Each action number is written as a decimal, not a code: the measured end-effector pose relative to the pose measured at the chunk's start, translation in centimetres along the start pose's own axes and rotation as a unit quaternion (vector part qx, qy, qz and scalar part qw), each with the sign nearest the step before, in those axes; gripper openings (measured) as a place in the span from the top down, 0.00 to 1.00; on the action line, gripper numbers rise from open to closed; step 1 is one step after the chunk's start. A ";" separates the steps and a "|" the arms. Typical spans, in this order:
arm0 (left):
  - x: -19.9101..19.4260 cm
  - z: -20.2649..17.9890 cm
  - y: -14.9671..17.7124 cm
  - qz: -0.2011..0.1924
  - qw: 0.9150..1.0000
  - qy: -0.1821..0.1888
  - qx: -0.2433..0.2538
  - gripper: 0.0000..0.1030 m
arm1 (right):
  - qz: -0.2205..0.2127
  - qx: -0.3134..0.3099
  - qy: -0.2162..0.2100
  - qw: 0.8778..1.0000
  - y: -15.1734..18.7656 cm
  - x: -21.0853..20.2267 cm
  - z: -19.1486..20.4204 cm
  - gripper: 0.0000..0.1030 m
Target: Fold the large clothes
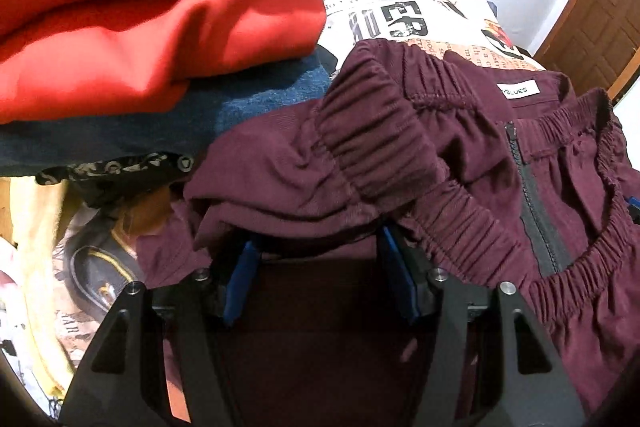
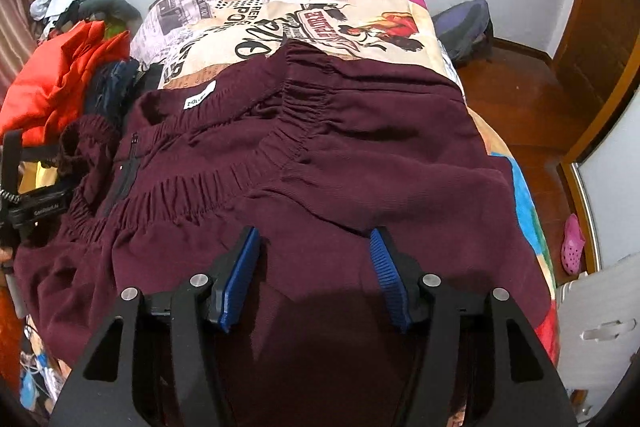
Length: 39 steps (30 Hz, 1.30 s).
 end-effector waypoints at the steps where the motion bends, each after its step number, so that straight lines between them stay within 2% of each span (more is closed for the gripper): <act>1: -0.5 0.0 0.1 0.000 1.000 -0.003 0.002 0.42 | -0.003 -0.005 0.002 1.000 -0.1 -0.3 0.2 0.48; 10: -7.8 0.4 0.4 -0.053 0.999 -0.007 0.009 0.42 | -0.051 -0.039 -0.011 0.998 -1.6 -4.2 3.0 0.48; 16: -13.0 1.0 0.3 -0.099 0.995 -0.008 -0.008 0.42 | -0.092 -0.063 -0.031 0.993 -2.7 -6.9 6.1 0.48; 19: -14.3 1.4 0.3 -0.115 0.993 -0.015 -0.018 0.42 | -0.104 -0.069 -0.044 0.991 -2.9 -7.8 7.6 0.47; 22: -15.3 2.3 0.9 -0.121 0.992 -0.015 -0.042 0.40 | -0.109 -0.075 -0.055 0.990 -2.8 -8.0 9.1 0.42; 25: -15.6 3.8 2.0 -0.118 0.989 -0.008 -0.085 0.36 | -0.106 -0.086 -0.059 0.989 -2.2 -7.5 10.6 0.40; 27: -15.0 5.0 3.1 -0.104 0.986 0.004 -0.127 0.36 | -0.096 -0.091 -0.063 0.989 -1.7 -6.9 11.3 0.40; 29: -13.7 6.0 4.5 -0.072 0.983 0.021 -0.170 0.36 | -0.079 -0.096 -0.066 0.990 -1.0 -5.7 12.0 0.40; 34: -9.8 6.9 7.3 -0.005 0.965 0.071 -0.252 0.36 | -0.030 -0.101 -0.046 0.993 1.0 -2.4 12.1 0.40; 36: -8.5 7.0 8.2 0.010 0.954 0.091 -0.286 0.36 | -0.014 -0.104 -0.036 0.994 1.8 -1.2 11.8 0.40; 38: -7.6 7.3 8.7 0.008 0.935 0.123 -0.332 0.36 | -0.008 -0.108 -0.033 0.994 2.5 -0.6 11.7 0.40; 39: -7.0 7.7 8.9 0.008 0.923 0.134 -0.360 0.36 | -0.013 -0.112 -0.033 0.993 2.6 -0.6 11.6 0.39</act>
Point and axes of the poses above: each gripper's, at about its wrist camera, not at the fingertips, and x roughly the way its jaws point, z to its left, y to its underside, the point moved 6 cm from there along x, roughly the way its jaws point, and after that the axes turned 13 degrees about -z, right-handed, at the moved point
